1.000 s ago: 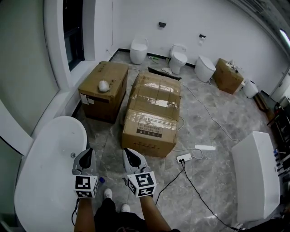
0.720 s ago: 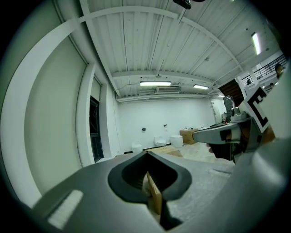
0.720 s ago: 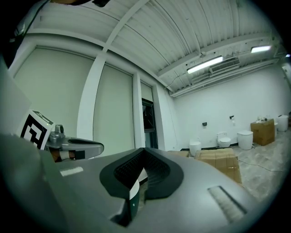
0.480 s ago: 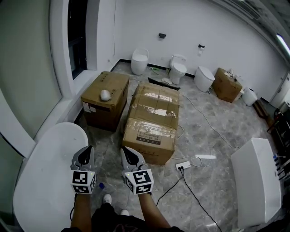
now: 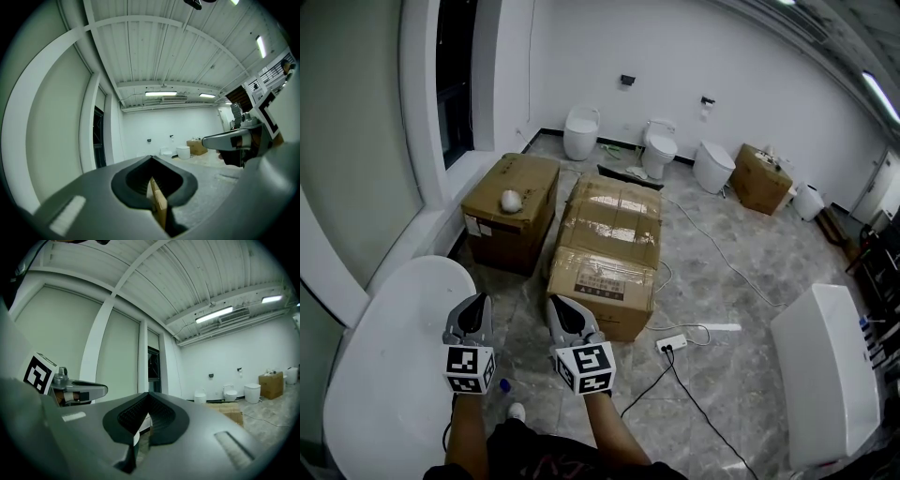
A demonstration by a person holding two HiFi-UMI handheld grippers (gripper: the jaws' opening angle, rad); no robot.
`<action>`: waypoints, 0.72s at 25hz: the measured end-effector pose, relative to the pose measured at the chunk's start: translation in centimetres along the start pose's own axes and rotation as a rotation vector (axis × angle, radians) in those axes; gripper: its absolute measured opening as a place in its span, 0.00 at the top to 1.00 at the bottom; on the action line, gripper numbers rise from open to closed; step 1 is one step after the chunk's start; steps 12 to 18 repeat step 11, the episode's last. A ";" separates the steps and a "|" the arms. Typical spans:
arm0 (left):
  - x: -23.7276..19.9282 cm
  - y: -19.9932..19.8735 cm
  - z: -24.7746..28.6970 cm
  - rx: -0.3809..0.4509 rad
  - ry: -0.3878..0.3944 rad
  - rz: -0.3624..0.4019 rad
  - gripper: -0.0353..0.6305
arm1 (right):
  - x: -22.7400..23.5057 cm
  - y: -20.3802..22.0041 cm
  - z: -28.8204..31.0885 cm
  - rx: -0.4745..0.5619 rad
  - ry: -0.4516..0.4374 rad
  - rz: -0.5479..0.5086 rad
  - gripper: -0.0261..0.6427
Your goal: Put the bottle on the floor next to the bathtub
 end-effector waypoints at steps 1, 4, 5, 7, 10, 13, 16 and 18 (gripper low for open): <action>0.1 0.0 -0.1 0.001 0.001 0.001 0.94 | -0.1 0.0 -0.2 -0.001 -0.001 -0.001 0.94; 0.5 0.1 -0.5 0.001 0.006 0.005 0.94 | -0.2 0.3 -0.7 0.000 0.005 0.002 0.94; 0.5 0.2 -0.7 0.000 0.007 0.007 0.94 | -0.3 0.4 -0.8 0.001 0.008 0.005 0.94; 0.3 0.3 -1.0 -0.003 0.007 0.007 0.94 | -0.5 0.4 -0.8 0.001 0.008 0.009 0.94; -0.2 0.3 -1.2 -0.002 0.002 0.006 0.94 | -0.8 0.5 -0.6 -0.001 0.007 0.009 0.94; -0.3 0.3 -1.3 -0.003 0.000 0.007 0.94 | -0.9 0.5 -0.5 -0.002 0.006 0.009 0.94; -0.3 0.3 -1.3 -0.003 0.000 0.007 0.94 | -0.9 0.5 -0.5 -0.002 0.006 0.009 0.94; -0.3 0.3 -1.3 -0.003 0.000 0.007 0.94 | -0.9 0.5 -0.5 -0.002 0.006 0.009 0.94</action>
Point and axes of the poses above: the fingertips, and each gripper's own axes: z forward along the fingers, x to its right, y out of its underside, the point moved 10 cm from there along -z, backward along the fingers, and after that the axes turned 4 degrees about y, right-handed, at the moved point
